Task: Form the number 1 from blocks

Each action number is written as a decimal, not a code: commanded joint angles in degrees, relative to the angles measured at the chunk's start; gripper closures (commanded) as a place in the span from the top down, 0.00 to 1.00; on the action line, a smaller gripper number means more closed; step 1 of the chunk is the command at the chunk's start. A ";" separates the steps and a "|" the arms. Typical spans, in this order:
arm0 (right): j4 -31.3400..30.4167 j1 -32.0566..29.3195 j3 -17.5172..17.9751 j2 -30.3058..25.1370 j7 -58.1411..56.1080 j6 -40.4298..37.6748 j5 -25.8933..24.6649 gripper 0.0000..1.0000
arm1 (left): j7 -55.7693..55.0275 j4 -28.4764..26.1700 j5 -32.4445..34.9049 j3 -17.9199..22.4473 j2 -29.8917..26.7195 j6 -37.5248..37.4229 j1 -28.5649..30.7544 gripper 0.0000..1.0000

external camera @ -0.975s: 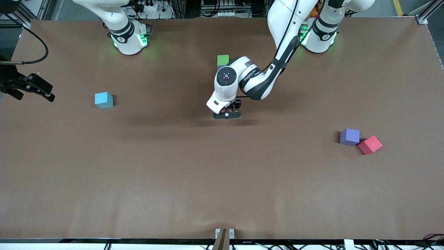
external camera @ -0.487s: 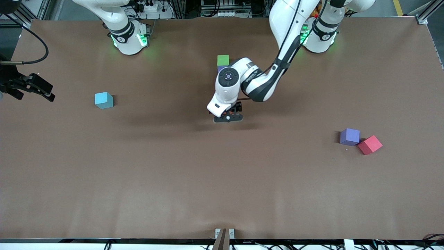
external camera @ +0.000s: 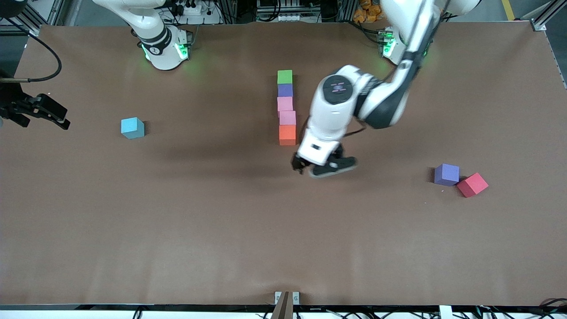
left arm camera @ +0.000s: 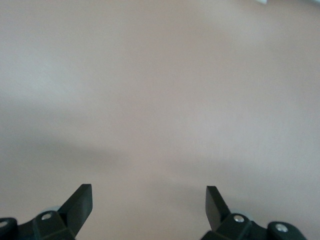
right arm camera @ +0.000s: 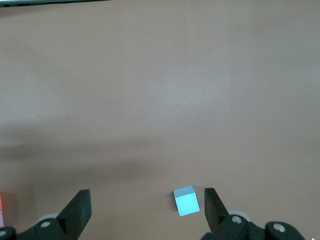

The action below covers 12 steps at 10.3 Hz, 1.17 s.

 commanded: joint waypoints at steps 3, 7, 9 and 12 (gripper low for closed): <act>1.93 -0.72 0.45 0.27 0.95 -0.64 -0.13 1.00 | 11.24 -0.58 -1.24 -19.52 -13.05 -14.32 32.65 1.00; 3.07 -0.37 0.81 0.54 2.00 -1.69 -2.59 1.00 | 22.48 -0.58 -1.33 -15.15 -19.67 -30.10 40.67 1.00; 3.07 -0.63 0.72 0.54 3.06 -1.69 -1.89 1.00 | 36.94 -0.49 -1.33 -10.04 -21.25 -32.38 40.40 1.00; 3.33 -0.28 0.63 0.45 3.15 -1.69 -2.42 1.00 | 52.64 -0.49 -1.16 -2.83 -24.94 -38.70 39.35 1.00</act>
